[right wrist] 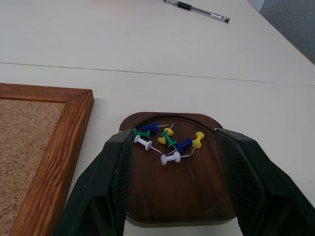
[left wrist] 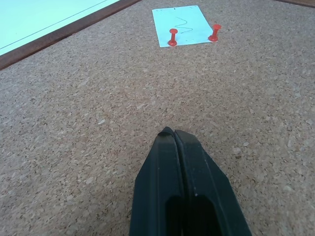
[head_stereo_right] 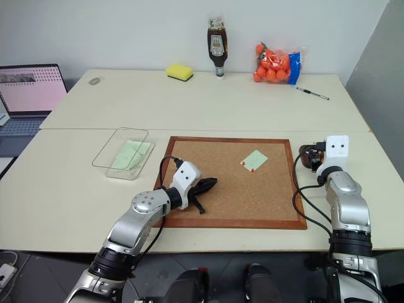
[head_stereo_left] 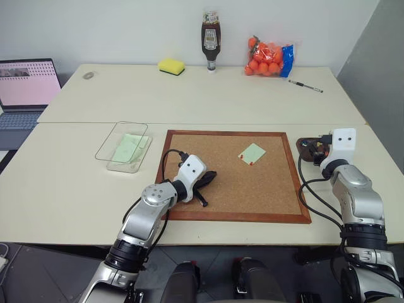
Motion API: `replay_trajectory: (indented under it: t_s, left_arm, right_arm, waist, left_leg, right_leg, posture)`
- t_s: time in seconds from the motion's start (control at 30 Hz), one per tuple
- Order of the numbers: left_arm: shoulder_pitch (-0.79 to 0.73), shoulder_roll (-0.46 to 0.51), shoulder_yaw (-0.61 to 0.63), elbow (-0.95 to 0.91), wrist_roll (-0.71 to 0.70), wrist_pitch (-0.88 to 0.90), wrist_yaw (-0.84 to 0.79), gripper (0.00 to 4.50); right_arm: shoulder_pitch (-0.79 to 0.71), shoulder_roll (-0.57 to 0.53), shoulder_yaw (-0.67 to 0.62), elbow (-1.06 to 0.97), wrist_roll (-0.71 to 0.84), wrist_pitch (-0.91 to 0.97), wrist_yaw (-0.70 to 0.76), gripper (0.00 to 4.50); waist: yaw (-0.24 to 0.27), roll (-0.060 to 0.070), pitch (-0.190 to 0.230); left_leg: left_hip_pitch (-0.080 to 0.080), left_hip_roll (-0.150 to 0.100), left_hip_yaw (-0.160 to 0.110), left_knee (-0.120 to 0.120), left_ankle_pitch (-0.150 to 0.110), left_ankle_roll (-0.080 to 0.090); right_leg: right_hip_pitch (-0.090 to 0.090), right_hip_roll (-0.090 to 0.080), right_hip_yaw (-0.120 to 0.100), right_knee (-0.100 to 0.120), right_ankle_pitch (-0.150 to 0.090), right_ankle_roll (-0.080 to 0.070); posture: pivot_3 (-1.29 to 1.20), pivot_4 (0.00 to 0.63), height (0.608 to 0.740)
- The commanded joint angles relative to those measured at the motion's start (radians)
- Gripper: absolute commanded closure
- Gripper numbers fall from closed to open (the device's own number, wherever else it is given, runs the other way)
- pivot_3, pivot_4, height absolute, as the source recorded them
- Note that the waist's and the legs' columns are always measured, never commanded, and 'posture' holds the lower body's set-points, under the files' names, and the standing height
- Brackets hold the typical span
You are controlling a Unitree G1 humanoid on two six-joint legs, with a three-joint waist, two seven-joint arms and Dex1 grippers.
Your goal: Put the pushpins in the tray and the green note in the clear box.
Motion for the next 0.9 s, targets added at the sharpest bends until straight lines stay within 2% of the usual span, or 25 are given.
replay_trajectory:
  t_s: [0.03, 0.3, 0.6, 0.9]
  left_arm:
    - [0.01, -0.005, -0.022, 0.002, 0.008, 0.004, -0.009, 4.5]
    - [0.008, -0.001, -0.019, 0.001, 0.006, 0.002, -0.014, 4.5]
    - [0.004, 0.001, -0.016, 0.004, 0.008, 0.001, -0.019, 4.5]
    - [0.005, 0.002, -0.014, 0.003, 0.01, 0.001, -0.02, 4.5]
  right_arm:
    - [0.042, -0.02, 0.03, -0.15, 0.043, -0.025, 0.1, 1.82]
    - [0.175, 0.013, 0.202, -0.343, 0.114, -0.002, 0.284, 1.82]
    - [0.12, 0.066, 0.304, -0.244, 0.077, -0.037, 0.309, 1.82]
    - [0.055, 0.078, 0.341, -0.099, 0.019, -0.119, 0.327, 1.82]
  waist:
    - [0.0, 0.0, 0.0]
    - [0.0, 0.0, 0.0]
    - [0.0, 0.0, 0.0]
    - [0.0, 0.0, 0.0]
  left_leg:
    - [0.0, 0.0, 0.0, 0.0, 0.0, 0.0]
    - [0.0, 0.0, -0.001, 0.0, 0.0, 0.0]
    - [0.0, 0.0, -0.001, 0.0, 0.0, 0.0]
    - [0.0, 0.0, -0.001, 0.0, 0.0, 0.0]
  right_leg:
    - [0.0, 0.0, 0.0, 0.0, 0.0, 0.0]
    - [0.0, 0.0, -0.001, 0.0, 0.0, 0.0]
    - [0.0, 0.0, -0.002, 0.0, 0.0, 0.0]
    - [0.0, 0.0, -0.002, 0.0, 0.0, 0.0]
  posture:
    - [0.0, 0.15, 0.74]
    - [0.0, 0.15, 0.74]
    - [0.0, 0.15, 0.74]
    - [0.0, 0.15, 0.74]
